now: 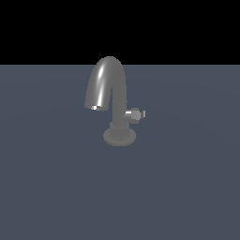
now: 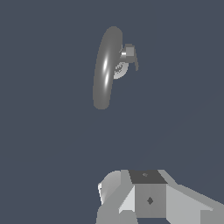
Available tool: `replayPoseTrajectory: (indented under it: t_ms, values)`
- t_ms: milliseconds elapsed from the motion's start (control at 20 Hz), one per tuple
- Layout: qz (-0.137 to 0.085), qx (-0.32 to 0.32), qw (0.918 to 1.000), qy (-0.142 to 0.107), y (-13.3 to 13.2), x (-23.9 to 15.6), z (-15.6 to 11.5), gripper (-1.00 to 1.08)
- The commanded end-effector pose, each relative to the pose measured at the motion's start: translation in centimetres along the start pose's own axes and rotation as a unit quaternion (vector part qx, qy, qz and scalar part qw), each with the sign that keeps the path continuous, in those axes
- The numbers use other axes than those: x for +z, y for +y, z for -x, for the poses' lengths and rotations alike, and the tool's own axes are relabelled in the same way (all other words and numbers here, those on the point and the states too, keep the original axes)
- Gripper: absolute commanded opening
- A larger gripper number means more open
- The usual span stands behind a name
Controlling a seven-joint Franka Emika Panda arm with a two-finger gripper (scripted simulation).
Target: Turn on the faucet by rotating a designated handle.
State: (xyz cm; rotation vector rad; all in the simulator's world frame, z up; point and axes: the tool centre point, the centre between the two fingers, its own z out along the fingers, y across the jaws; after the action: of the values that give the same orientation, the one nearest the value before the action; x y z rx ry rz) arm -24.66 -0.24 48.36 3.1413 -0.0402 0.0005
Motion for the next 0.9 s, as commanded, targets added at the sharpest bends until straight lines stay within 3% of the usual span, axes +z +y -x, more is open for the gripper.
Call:
replayPoseTrajectory:
  t_ms: [0, 450, 850]
  values:
    - [0.000, 0.000, 1.0000, 0.000, 0.0, 0.0, 0.0, -1.00]
    - [-0.008, 0.016, 0.9997, -0.016, -0.2, 0.0, -0.9, -1.00]
    - [-0.030, 0.057, 0.9962, -0.058, -0.7, 0.2, -3.4, -1.00]
